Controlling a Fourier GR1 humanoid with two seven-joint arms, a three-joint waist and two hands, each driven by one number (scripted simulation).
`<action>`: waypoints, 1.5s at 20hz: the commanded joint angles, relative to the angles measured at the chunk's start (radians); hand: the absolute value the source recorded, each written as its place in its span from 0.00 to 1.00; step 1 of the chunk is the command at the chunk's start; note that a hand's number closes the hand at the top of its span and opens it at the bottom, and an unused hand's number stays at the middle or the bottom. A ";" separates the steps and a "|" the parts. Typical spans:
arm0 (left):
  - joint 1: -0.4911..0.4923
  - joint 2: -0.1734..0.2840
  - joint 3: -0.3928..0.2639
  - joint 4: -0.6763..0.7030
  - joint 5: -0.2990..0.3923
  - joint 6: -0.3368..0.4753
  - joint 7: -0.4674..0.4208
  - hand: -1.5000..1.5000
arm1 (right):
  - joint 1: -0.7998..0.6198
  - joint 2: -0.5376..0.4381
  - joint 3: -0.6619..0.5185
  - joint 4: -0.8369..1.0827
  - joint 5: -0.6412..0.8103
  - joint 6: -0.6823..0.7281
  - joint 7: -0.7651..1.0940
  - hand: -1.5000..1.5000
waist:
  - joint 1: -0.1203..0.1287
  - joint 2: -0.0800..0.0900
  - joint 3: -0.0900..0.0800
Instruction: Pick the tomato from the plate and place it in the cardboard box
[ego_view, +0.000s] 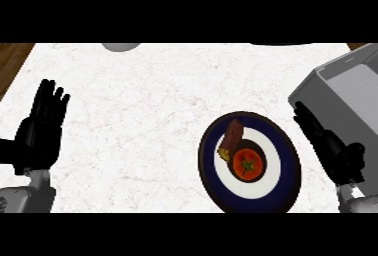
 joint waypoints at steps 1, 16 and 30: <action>-0.006 -0.022 -0.021 0.005 -0.021 0.003 0.016 0.50 | 0.041 0.026 -0.088 -0.024 0.005 -0.067 -0.070 1.00 | 0.015 -0.011 -0.003; 0.047 -0.029 -0.086 -0.027 -0.044 -0.016 0.086 0.50 | 0.508 0.077 -0.283 -0.335 0.290 -0.498 -0.497 0.00 | 0.001 -0.013 -0.006; -0.034 -0.043 -0.092 -0.023 -0.079 0.024 0.149 0.50 | 0.752 -0.233 -0.115 -0.874 0.617 -0.231 0.251 0.00 | 0.016 -0.006 -0.008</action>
